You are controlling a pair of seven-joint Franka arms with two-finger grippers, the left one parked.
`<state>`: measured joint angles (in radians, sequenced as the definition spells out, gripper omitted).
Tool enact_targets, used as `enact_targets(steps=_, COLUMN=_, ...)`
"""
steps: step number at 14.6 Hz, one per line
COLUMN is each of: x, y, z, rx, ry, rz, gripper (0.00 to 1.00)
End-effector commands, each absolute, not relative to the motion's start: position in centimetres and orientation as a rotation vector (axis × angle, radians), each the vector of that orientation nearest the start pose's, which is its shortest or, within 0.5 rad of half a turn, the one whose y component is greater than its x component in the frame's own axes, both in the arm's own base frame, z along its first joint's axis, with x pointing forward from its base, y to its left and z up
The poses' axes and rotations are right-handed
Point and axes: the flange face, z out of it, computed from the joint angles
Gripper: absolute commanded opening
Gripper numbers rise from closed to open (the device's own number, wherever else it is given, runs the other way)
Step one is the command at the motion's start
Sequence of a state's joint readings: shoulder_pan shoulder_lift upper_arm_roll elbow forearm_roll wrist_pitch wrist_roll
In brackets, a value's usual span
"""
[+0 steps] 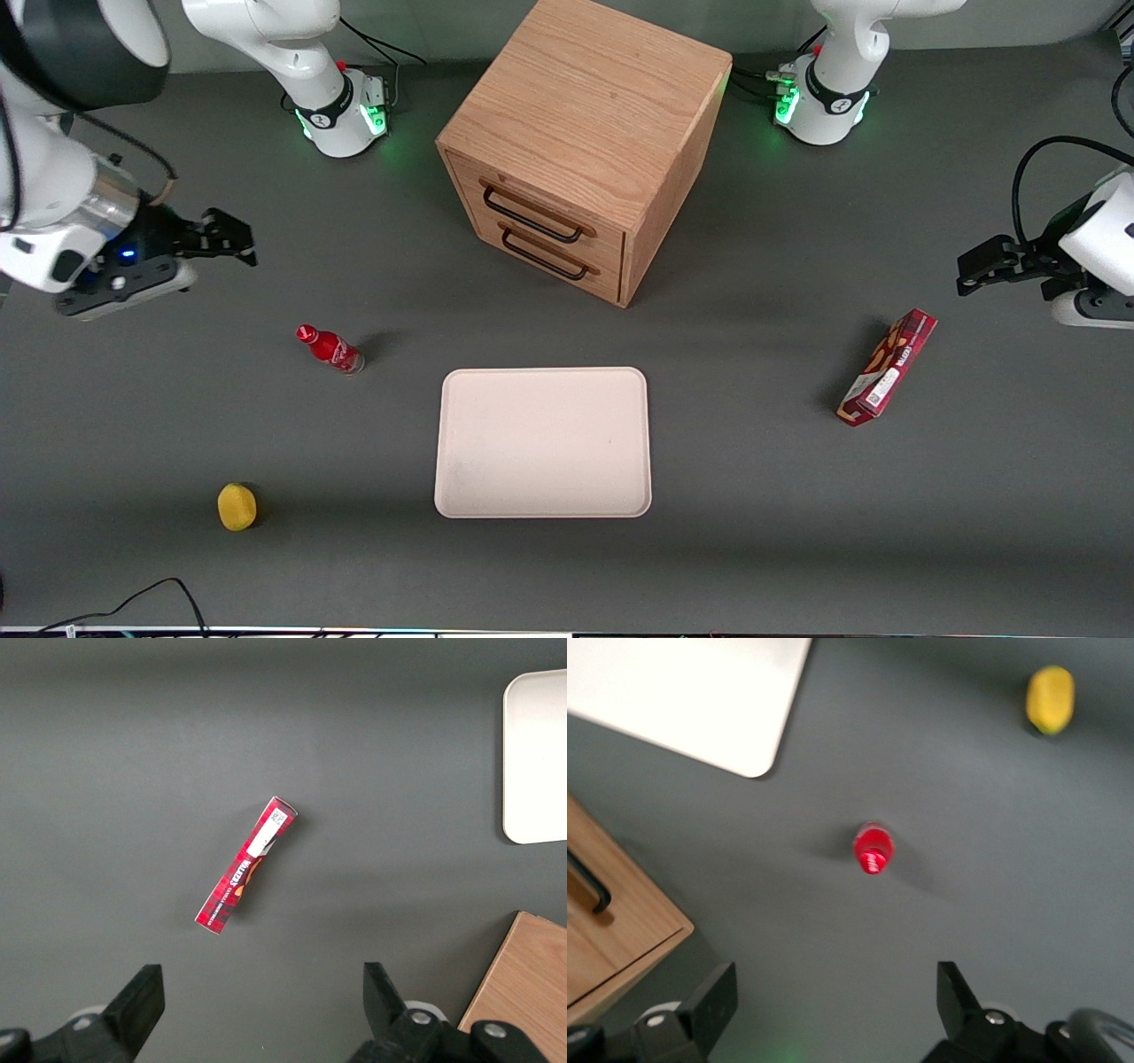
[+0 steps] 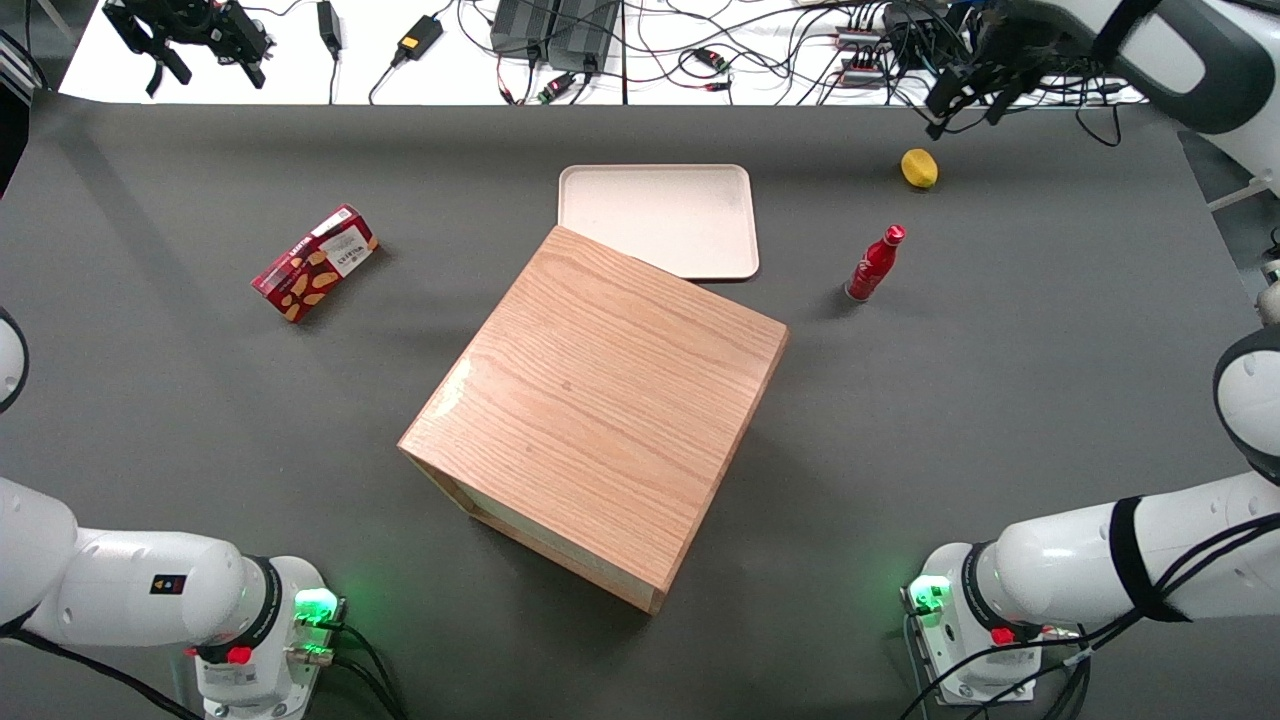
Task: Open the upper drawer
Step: 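Move the right gripper toward the upper drawer's black handle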
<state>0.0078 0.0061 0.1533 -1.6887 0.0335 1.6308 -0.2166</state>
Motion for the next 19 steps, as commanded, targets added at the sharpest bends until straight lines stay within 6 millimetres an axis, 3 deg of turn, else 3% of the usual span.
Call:
enact_targets(steps=1, x=54.5, y=12.5, z=56.6, rx=-3.033, ry=-0.763, rz=0.121, gripper=1.0)
enact_targets(steps=3, x=54.0, y=15.8, z=55.8, rx=-2.989, ry=-0.905, rz=0.144, gripper=1.0)
enact_targets(steps=5, x=53.0, y=20.4, z=54.7, rx=-2.946, ry=-1.037, rz=0.172, gripper=1.0)
enact_targets(steps=8, x=52.0, y=24.4, z=53.4, rx=-2.841, ry=-1.275, rz=0.206, gripper=1.0)
enact_targets(steps=9, x=51.8, y=26.1, z=52.0, rx=-2.764, ry=-1.372, rz=0.24, gripper=1.0)
enact_targets(steps=11, x=52.7, y=28.2, z=50.5, rx=-2.666, ry=-1.398, rz=0.26, gripper=1.0)
enact_targets(steps=15, x=52.1, y=32.6, z=49.3, rx=-2.584, ry=-1.423, rz=0.217, gripper=1.0)
enact_targets(steps=19, x=51.8, y=35.0, z=47.9, rx=-2.605, ry=-1.247, rz=0.224, gripper=1.0)
